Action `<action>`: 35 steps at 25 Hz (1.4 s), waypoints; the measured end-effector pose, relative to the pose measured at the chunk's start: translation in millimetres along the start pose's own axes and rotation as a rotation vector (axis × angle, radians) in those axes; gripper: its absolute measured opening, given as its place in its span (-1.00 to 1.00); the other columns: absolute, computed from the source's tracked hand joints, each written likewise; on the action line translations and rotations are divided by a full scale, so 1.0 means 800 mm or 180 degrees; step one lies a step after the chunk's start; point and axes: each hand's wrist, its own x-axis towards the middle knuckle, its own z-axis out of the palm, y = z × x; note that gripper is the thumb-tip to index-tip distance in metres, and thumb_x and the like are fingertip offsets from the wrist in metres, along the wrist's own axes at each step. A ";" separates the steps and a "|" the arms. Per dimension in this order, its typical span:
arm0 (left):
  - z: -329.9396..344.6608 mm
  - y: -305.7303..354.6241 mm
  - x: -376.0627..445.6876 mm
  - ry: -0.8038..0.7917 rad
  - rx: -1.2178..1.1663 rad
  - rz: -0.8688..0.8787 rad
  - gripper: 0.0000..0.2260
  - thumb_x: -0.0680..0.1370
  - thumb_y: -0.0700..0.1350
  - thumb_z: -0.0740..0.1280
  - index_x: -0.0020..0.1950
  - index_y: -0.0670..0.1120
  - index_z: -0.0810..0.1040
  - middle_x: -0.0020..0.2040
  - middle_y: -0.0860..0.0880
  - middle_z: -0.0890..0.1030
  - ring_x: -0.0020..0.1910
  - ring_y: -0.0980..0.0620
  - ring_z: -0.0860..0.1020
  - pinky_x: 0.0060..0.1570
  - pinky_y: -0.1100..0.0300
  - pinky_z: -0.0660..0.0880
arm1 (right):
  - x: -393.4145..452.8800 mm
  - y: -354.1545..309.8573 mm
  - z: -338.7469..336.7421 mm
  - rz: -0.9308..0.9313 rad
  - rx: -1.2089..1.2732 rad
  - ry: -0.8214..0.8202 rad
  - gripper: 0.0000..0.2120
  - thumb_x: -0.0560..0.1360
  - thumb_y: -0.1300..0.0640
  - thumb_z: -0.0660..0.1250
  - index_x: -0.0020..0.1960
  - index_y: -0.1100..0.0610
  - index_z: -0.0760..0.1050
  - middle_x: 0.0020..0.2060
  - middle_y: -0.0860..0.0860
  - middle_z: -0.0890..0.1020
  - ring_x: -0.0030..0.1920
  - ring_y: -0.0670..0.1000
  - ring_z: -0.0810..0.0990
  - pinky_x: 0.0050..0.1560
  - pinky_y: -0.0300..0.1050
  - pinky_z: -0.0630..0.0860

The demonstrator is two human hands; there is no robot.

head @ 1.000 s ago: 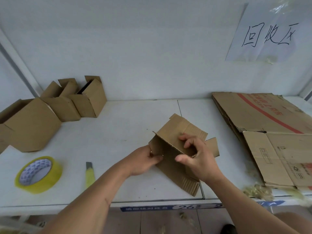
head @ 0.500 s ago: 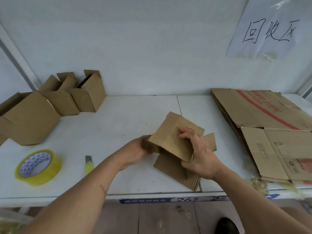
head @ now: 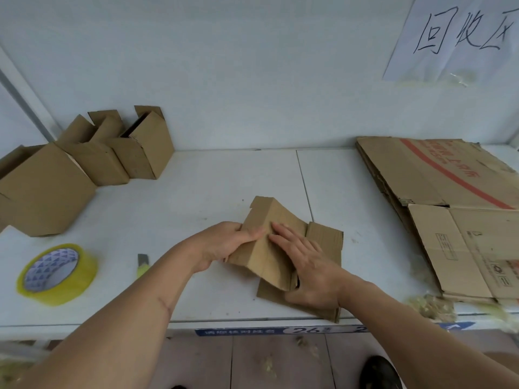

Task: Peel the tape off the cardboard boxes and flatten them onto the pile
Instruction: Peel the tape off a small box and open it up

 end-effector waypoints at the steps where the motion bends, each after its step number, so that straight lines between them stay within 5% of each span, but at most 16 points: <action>1: -0.001 -0.002 0.005 0.0160 0.0219 -0.0016 -0.57 0.47 0.27 0.37 0.12 -0.03 0.61 0.01 0.01 0.70 0.02 0.01 0.66 0.16 0.04 0.55 | -0.001 0.001 0.001 0.0006 -0.0104 -0.0088 0.01 0.38 -0.28 0.36 0.59 -0.08 -0.19 0.55 -0.21 -0.27 0.50 -0.21 -0.36 0.49 -0.06 -0.24; 6: 0.010 -0.016 0.027 0.0940 0.1096 0.0251 -0.76 0.54 0.17 0.34 0.04 0.03 0.50 -0.03 0.09 0.61 -0.03 0.08 0.57 0.02 0.08 0.54 | -0.012 -0.002 0.010 0.0209 -0.0618 -0.0500 -0.02 0.39 -0.58 0.03 0.60 -0.07 -0.15 0.54 -0.16 -0.32 0.46 -0.20 -0.47 0.50 -0.03 -0.37; 10: 0.026 -0.009 0.044 0.1617 0.2535 0.0034 -0.63 0.55 0.30 0.17 0.09 0.02 0.40 -0.05 0.05 0.58 -0.08 0.01 0.56 -0.14 0.10 0.46 | -0.007 -0.014 0.016 0.0414 -0.0545 -0.0492 -0.20 0.51 -0.47 -0.17 0.60 -0.03 -0.03 0.58 -0.11 -0.16 0.54 -0.14 -0.27 0.51 -0.04 -0.30; 14: 0.045 -0.010 0.069 0.2209 0.2848 0.0278 -0.56 0.60 0.31 0.01 0.10 -0.04 0.39 -0.03 0.01 0.57 -0.12 -0.02 0.57 -0.19 0.08 0.48 | 0.003 -0.011 0.004 0.0759 -0.0242 -0.0284 -0.38 0.60 -0.32 -0.10 0.57 -0.07 0.11 0.58 -0.15 0.01 0.55 -0.08 -0.03 0.54 0.05 -0.11; 17: 0.041 -0.022 0.090 0.2353 0.3227 0.0703 -0.53 0.60 0.32 -0.02 0.12 -0.02 0.42 -0.05 0.02 0.53 -0.17 0.00 0.54 -0.30 0.12 0.41 | 0.001 0.008 0.015 0.1443 -0.0613 -0.0019 -0.30 0.56 -0.37 -0.19 0.60 -0.07 -0.13 0.58 -0.09 -0.18 0.56 -0.05 -0.27 0.53 0.02 -0.25; 19: 0.036 -0.023 0.100 0.2355 0.3457 0.1001 -0.52 0.60 0.30 -0.01 0.24 0.01 0.45 0.06 0.00 0.52 -0.10 -0.01 0.53 -0.24 0.12 0.42 | 0.001 0.009 0.022 0.1621 -0.0682 -0.0081 -0.27 0.54 -0.40 -0.25 0.60 -0.05 -0.20 0.58 -0.05 -0.24 0.55 -0.03 -0.33 0.51 0.04 -0.29; 21: 0.035 -0.022 0.098 0.2322 0.3722 0.1054 -0.47 0.59 0.29 -0.06 0.39 0.05 0.40 0.26 -0.04 0.48 0.13 -0.06 0.49 0.03 0.06 0.41 | 0.006 0.008 0.019 0.1619 -0.0780 -0.0010 -0.26 0.53 -0.42 -0.23 0.60 -0.06 -0.12 0.59 -0.01 -0.13 0.57 0.04 -0.21 0.52 0.08 -0.17; 23: 0.045 -0.027 0.080 0.2137 0.3681 0.0658 -0.39 0.58 0.32 -0.16 0.51 0.07 0.26 0.48 -0.06 0.29 0.42 -0.11 0.26 0.36 -0.03 0.18 | 0.009 0.010 0.013 0.1676 -0.0927 0.0242 -0.24 0.48 -0.48 -0.20 0.55 -0.09 0.04 0.56 0.04 0.06 0.53 0.11 0.01 0.49 0.12 0.01; 26: 0.075 -0.048 0.045 0.1983 0.3071 -0.0167 -0.24 0.51 0.43 -0.22 0.59 0.02 -0.03 0.59 -0.08 -0.02 0.55 -0.16 -0.06 0.49 -0.13 -0.09 | 0.008 0.011 0.011 0.2267 -0.0723 0.0382 -0.04 0.36 -0.59 -0.20 0.56 -0.01 -0.01 0.55 0.08 0.07 0.53 0.14 0.00 0.49 0.12 -0.01; 28: 0.078 -0.052 0.042 0.2009 0.2948 -0.0219 -0.22 0.50 0.44 -0.22 0.60 0.00 -0.07 0.59 -0.09 -0.05 0.55 -0.17 -0.08 0.50 -0.13 -0.08 | 0.010 0.005 0.012 0.2422 -0.0908 0.0364 0.00 0.36 -0.60 -0.18 0.56 0.06 0.02 0.49 0.12 0.18 0.47 0.16 0.13 0.43 0.11 0.13; 31: 0.069 -0.041 0.049 0.2195 0.2742 -0.0342 -0.18 0.51 0.45 -0.15 0.59 -0.07 -0.05 0.58 -0.13 0.01 0.53 -0.18 0.00 0.48 -0.10 0.01 | 0.013 -0.009 0.003 0.2582 -0.0988 0.0493 -0.12 0.40 -0.55 0.01 0.41 0.12 0.21 0.23 0.10 0.41 0.20 0.13 0.43 0.08 0.01 0.42; 35: 0.082 -0.027 0.043 0.2383 0.2291 -0.0394 -0.16 0.55 0.38 0.03 0.57 -0.22 -0.03 0.53 -0.19 0.17 0.48 -0.19 0.15 0.43 -0.04 0.17 | 0.009 -0.006 -0.015 0.3084 0.0426 0.0601 -0.39 0.46 -0.36 0.27 0.21 0.12 0.32 0.06 0.06 0.54 -0.02 0.11 0.57 -0.17 -0.04 0.45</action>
